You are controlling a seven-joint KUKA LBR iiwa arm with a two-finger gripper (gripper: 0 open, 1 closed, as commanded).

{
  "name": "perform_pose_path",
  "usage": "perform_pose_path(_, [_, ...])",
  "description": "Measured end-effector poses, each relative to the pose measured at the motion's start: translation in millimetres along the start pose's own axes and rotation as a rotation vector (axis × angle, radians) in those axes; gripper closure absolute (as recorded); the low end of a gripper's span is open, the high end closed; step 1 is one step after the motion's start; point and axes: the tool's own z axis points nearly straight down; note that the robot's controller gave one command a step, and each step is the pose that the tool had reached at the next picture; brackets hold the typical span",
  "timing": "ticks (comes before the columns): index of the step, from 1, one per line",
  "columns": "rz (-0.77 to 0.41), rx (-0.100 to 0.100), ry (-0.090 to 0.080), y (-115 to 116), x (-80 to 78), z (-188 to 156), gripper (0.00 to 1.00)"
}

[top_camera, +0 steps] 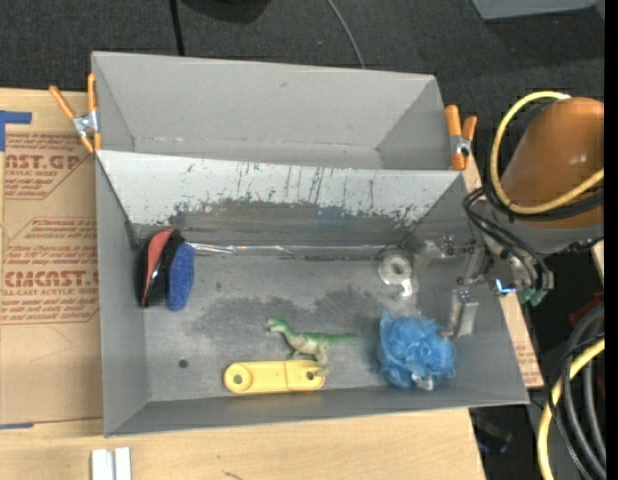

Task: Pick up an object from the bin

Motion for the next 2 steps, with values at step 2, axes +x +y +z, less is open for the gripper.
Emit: perform_pose_path(2, [-0.081, 0.001, -0.001, -4, 27.2, 60, 0.0])
